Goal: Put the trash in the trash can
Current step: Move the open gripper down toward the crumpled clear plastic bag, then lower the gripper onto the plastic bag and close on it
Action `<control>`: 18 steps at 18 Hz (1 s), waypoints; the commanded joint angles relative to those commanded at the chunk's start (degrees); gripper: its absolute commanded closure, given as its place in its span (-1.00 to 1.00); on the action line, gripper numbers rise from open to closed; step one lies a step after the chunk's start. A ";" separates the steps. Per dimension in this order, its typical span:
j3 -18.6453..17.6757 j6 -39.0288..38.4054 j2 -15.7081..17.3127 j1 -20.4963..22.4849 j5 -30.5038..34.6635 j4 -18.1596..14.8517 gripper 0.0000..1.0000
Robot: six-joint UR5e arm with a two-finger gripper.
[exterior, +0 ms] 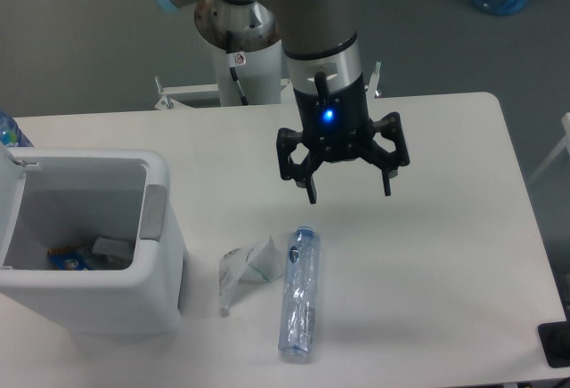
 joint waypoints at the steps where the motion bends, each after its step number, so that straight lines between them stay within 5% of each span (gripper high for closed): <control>1: -0.88 2.20 0.09 0.09 -0.09 0.00 -1.00; 9: -10.20 18.64 0.26 0.88 -3.60 0.79 -1.00; 18: -12.66 18.83 -4.30 0.09 -8.26 1.41 -1.00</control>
